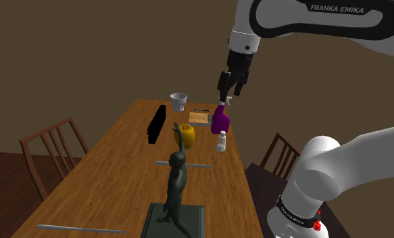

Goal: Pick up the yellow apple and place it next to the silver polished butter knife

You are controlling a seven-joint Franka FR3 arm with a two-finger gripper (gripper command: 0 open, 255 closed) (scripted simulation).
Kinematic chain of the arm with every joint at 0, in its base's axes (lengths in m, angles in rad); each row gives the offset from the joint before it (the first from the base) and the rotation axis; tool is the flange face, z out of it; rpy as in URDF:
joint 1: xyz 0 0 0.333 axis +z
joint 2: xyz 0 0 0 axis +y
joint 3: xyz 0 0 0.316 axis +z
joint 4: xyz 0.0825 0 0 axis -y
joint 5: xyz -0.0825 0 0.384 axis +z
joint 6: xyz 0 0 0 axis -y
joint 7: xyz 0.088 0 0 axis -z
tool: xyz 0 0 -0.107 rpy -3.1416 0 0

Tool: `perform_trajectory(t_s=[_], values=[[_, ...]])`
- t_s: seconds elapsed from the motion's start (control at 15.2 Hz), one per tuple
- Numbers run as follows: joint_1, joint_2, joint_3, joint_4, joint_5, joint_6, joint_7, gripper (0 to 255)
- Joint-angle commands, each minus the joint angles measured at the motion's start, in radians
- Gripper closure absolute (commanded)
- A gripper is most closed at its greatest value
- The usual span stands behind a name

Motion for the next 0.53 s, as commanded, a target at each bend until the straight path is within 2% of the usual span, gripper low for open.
perform_trajectory(t_s=[0.0,0.46], values=[[0.000,0.000,0.000,0.000,0.000,0.000,0.000,0],[0.067,0.284,-0.127,0.105,-0.046,0.088,-0.361,0]])
